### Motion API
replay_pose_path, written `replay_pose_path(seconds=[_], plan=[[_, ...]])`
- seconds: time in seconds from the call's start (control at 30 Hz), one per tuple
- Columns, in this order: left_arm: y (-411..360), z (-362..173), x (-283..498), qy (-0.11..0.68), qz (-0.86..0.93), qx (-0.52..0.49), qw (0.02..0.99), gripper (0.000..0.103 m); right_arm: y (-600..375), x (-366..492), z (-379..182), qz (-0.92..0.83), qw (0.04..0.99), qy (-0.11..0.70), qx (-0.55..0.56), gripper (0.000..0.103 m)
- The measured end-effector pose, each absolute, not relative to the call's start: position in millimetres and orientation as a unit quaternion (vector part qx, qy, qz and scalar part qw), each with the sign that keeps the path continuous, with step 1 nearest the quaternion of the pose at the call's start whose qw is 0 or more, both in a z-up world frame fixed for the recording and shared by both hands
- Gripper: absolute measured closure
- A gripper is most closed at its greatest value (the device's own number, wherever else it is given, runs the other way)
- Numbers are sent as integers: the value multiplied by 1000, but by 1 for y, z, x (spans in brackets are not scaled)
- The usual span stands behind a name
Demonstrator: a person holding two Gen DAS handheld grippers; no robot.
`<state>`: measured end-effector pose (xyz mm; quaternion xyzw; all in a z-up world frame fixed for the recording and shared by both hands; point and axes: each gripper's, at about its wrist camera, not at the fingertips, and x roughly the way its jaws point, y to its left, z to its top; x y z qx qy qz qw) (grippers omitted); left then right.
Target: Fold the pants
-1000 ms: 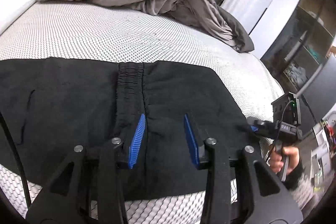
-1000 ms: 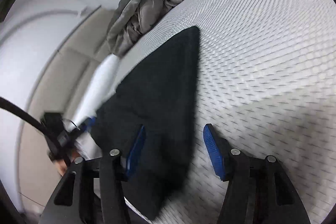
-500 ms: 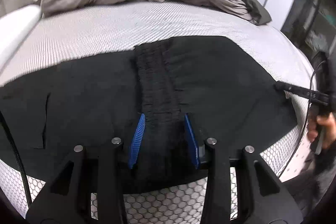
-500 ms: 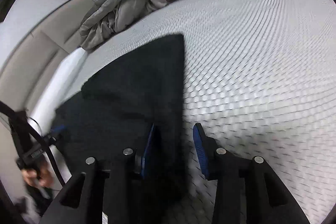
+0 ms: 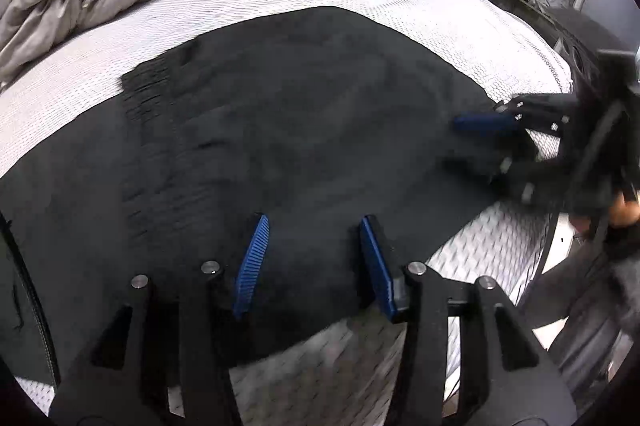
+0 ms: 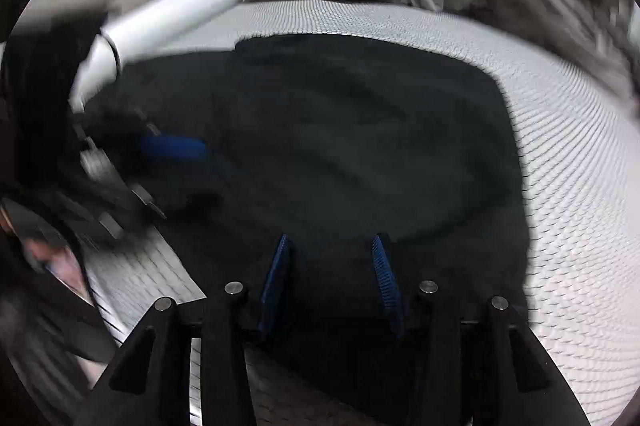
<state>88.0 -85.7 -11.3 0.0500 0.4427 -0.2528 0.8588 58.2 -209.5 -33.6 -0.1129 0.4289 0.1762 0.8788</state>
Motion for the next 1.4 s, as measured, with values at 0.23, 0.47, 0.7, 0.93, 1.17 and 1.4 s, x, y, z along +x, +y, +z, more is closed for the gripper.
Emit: replay_pose_path(seconds=[0.23,0.47,0.7,0.93,1.17,1.4], plan=[[-69,13,79,417,-247,34,874,58,-265,41,-8,129,901,411,-50,60],[-89,1,138,421,-176,16,890,58,-198,90,-18,132,895,425,-43,60],[-67,-4,125,426,-203,30,881,59,-215,106,-26,77,887,440,-117,60],[-68,29,134,395,-216,-16,893,58,-224,109,2,104,904,412,-50,55],[-75,-8,183,444,-187,-29,876,59,-173,172,-24,150,868,469,-58,52],[-61,10,161,440,-179,2,880,65,-229,169,-16,4,879,467,-94,42]])
